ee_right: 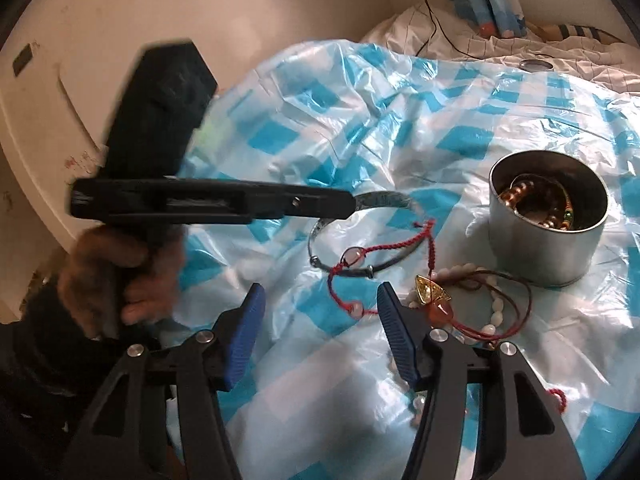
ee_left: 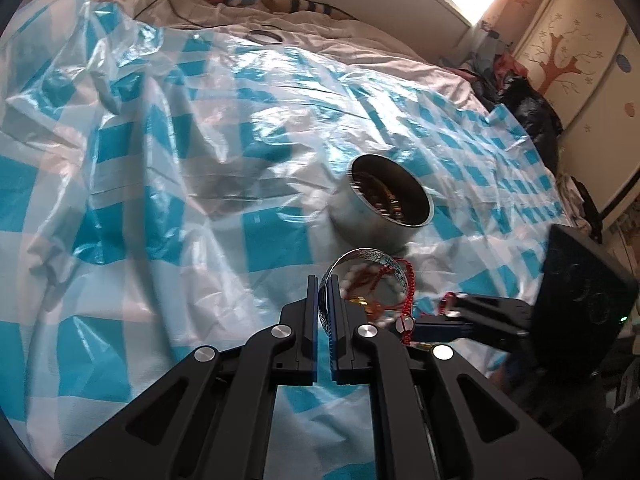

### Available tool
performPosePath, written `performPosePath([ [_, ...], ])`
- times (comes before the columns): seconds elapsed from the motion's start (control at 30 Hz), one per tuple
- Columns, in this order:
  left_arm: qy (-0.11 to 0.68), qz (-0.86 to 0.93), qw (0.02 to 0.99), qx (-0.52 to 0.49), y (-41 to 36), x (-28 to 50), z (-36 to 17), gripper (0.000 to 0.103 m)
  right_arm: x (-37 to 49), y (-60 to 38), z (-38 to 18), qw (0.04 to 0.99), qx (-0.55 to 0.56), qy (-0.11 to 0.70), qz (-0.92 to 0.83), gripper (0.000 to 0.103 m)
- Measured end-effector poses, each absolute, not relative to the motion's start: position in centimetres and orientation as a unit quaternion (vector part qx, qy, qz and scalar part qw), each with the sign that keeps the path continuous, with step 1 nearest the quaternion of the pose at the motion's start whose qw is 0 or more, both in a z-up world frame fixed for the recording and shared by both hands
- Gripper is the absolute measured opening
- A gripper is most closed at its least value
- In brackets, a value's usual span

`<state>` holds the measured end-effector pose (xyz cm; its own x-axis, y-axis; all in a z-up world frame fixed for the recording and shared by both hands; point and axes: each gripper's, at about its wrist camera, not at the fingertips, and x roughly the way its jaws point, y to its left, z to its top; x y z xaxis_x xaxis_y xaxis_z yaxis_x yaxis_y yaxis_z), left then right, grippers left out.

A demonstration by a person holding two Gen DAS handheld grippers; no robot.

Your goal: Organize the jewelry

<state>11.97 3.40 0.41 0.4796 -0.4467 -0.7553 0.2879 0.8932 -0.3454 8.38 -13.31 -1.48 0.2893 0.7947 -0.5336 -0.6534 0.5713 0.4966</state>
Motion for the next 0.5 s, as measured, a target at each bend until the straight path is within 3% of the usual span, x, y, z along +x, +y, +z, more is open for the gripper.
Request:
performPosePath([
  [0.03,0.461,-0.216,0.857,-0.083,3.2,11.9,0.5,0.004,8.3,-13.2,-1.5,0.793,0.089,0.389,0.459,0.027],
  [0.07,0.460,-0.215,0.858,-0.081,3.0,11.9,0.6,0.004,8.3,-13.2,-1.5,0.791,0.086,0.392,0.461,0.003],
  [0.2,0.457,-0.200,0.863,-0.075,3.3,12.0,0.8,0.004,7.1,-13.6,-0.5,0.774,0.101,0.373,0.501,0.002],
  [0.5,0.460,-0.178,0.868,-0.066,3.6,12.5,0.6,0.004,7.5,-20.4,3.4,0.753,0.266,0.265,0.540,0.003],
])
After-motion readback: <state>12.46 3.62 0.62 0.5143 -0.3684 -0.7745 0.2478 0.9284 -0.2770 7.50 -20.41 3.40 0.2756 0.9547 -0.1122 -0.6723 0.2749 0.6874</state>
